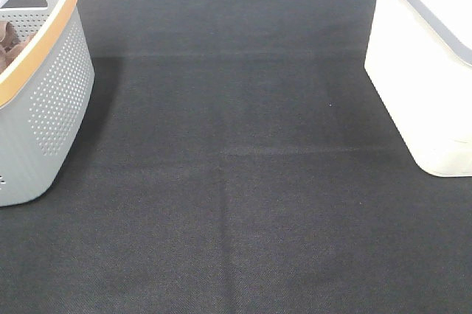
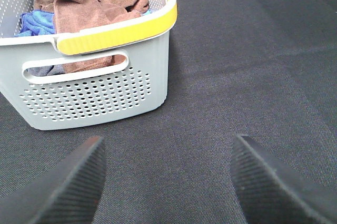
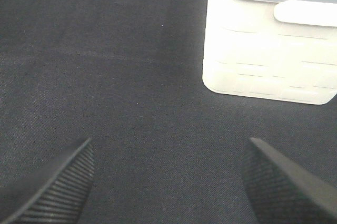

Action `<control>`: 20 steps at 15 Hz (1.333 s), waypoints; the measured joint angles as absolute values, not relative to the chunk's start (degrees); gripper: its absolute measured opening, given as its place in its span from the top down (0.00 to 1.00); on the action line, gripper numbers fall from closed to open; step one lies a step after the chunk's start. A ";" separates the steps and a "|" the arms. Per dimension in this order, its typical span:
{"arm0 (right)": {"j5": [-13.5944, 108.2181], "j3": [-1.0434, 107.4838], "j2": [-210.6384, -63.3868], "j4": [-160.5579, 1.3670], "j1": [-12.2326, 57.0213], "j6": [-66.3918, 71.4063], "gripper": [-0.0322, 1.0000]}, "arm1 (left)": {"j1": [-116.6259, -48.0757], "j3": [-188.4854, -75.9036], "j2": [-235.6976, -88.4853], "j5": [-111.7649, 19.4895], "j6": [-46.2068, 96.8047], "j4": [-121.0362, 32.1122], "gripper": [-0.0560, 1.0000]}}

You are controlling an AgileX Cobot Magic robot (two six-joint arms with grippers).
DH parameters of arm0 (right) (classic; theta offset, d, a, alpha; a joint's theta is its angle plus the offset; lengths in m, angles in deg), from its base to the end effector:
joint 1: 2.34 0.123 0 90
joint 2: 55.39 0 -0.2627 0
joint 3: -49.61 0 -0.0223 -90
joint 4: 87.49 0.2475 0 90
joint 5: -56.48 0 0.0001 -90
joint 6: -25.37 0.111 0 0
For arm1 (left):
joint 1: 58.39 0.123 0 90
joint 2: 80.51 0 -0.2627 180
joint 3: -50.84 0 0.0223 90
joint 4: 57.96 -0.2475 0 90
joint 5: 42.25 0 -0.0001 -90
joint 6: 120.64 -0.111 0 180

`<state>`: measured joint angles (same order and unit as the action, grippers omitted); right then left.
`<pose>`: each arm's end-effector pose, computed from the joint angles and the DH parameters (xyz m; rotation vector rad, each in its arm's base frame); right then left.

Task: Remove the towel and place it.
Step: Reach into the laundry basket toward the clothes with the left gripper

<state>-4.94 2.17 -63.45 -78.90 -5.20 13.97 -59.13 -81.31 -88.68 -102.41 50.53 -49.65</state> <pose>0.0302 0.0131 0.2690 -0.1605 2.0253 0.0226 0.0316 -0.0143 0.2689 0.1748 2.0128 -0.0836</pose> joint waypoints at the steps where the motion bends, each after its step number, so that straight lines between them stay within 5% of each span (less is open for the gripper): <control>1: -4.94 2.17 -63.45 -78.90 -5.20 13.97 0.25 | -59.13 -81.31 -88.68 -102.41 50.53 -49.65 0.33; 20: -4.94 2.17 -63.45 -78.90 -5.20 13.97 0.25 | -59.13 -81.31 -88.68 -102.41 50.53 -49.65 0.33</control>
